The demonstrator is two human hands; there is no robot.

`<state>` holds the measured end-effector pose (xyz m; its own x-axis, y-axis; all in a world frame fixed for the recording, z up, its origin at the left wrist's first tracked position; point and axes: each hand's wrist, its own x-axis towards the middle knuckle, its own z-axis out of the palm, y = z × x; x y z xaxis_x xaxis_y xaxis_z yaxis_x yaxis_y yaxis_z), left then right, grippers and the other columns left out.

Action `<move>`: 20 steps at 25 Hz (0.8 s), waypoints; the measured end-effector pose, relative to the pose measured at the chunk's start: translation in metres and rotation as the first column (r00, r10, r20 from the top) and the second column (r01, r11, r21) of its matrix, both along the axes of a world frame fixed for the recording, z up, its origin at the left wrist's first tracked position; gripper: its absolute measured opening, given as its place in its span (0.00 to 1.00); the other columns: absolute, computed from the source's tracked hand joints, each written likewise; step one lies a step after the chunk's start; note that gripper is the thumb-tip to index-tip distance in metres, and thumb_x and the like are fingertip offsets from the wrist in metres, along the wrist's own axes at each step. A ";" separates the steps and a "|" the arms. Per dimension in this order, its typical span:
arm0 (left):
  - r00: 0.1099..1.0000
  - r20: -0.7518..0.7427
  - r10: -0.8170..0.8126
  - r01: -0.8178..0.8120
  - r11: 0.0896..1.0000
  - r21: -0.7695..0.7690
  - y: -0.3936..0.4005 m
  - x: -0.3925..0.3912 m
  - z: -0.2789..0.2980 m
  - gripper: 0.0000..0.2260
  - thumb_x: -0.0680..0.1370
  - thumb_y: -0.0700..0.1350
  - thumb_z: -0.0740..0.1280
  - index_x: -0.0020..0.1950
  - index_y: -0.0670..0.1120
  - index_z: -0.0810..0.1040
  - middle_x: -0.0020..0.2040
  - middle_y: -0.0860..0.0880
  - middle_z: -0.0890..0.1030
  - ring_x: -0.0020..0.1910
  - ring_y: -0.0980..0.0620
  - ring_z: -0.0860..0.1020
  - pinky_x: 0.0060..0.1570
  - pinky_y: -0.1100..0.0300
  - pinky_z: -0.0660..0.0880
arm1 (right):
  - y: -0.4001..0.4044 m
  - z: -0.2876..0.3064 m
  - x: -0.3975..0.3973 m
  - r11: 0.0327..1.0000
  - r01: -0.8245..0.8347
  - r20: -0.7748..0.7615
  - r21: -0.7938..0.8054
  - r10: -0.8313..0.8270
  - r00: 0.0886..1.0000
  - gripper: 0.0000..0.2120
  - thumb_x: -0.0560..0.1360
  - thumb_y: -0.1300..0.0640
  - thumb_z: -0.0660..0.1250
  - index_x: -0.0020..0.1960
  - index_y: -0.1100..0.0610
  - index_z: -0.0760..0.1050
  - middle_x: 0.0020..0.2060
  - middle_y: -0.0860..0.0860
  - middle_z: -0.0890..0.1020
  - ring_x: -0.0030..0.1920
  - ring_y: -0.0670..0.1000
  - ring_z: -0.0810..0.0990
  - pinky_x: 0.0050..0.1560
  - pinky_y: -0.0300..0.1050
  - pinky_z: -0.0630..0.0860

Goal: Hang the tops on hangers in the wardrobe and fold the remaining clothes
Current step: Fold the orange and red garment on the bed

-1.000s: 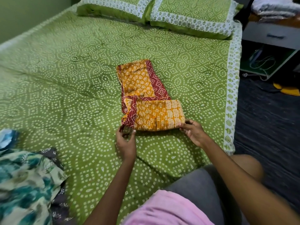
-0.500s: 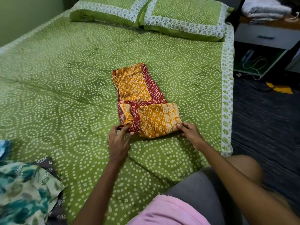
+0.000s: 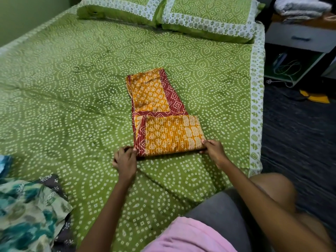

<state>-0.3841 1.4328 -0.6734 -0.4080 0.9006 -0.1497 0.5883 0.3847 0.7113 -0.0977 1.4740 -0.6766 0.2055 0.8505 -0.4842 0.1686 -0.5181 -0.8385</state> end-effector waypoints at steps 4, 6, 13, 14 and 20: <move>0.989 -0.142 -0.036 0.041 0.999 0.033 0.019 0.010 0.016 0.28 0.77 0.63 0.57 0.59 0.39 0.78 0.65 0.41 0.70 0.67 0.42 0.64 0.68 0.40 0.49 | 0.022 0.014 -0.012 1.000 0.008 0.030 -0.030 -0.007 1.000 0.26 0.77 0.45 0.62 0.54 0.70 0.74 0.55 0.63 0.79 0.51 0.60 0.80 0.57 0.56 0.76; 0.967 -0.250 -0.045 0.059 0.997 0.052 0.024 0.020 0.015 0.24 0.79 0.59 0.57 0.59 0.41 0.78 0.63 0.42 0.71 0.65 0.43 0.66 0.68 0.41 0.50 | 0.033 0.020 -0.023 0.999 0.045 0.093 0.011 -0.046 0.995 0.20 0.77 0.46 0.62 0.46 0.65 0.75 0.45 0.56 0.81 0.44 0.54 0.78 0.51 0.51 0.78; 0.889 -0.458 -0.004 0.041 0.997 0.071 0.012 -0.001 -0.015 0.18 0.81 0.48 0.57 0.46 0.38 0.81 0.54 0.42 0.75 0.55 0.43 0.69 0.61 0.45 0.56 | 0.032 -0.003 -0.037 0.969 -0.160 0.597 0.188 0.017 0.802 0.19 0.82 0.51 0.54 0.39 0.60 0.74 0.29 0.50 0.70 0.29 0.48 0.66 0.26 0.39 0.59; 0.882 -0.471 -0.038 0.061 0.998 0.035 0.013 -0.002 -0.017 0.18 0.81 0.49 0.57 0.46 0.39 0.80 0.55 0.43 0.75 0.55 0.43 0.69 0.60 0.46 0.56 | 0.032 -0.008 -0.037 0.970 -0.210 0.670 0.122 0.076 0.739 0.20 0.82 0.51 0.53 0.42 0.61 0.75 0.30 0.50 0.71 0.30 0.48 0.67 0.26 0.38 0.57; 0.869 -0.493 -0.037 0.069 0.996 0.048 0.029 -0.001 0.028 0.11 0.81 0.45 0.57 0.54 0.40 0.75 0.56 0.43 0.74 0.54 0.47 0.70 0.61 0.47 0.61 | 0.055 0.010 -0.033 0.977 -0.205 0.744 0.057 0.095 0.661 0.10 0.80 0.54 0.58 0.52 0.61 0.71 0.40 0.53 0.75 0.41 0.52 0.74 0.38 0.42 0.68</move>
<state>-0.3854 1.4614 -0.6449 -0.3656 0.9237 0.1143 0.8861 0.3078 0.3466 -0.1304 1.5292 -0.6661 0.3112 0.9427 -0.1205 0.8229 -0.3308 -0.4619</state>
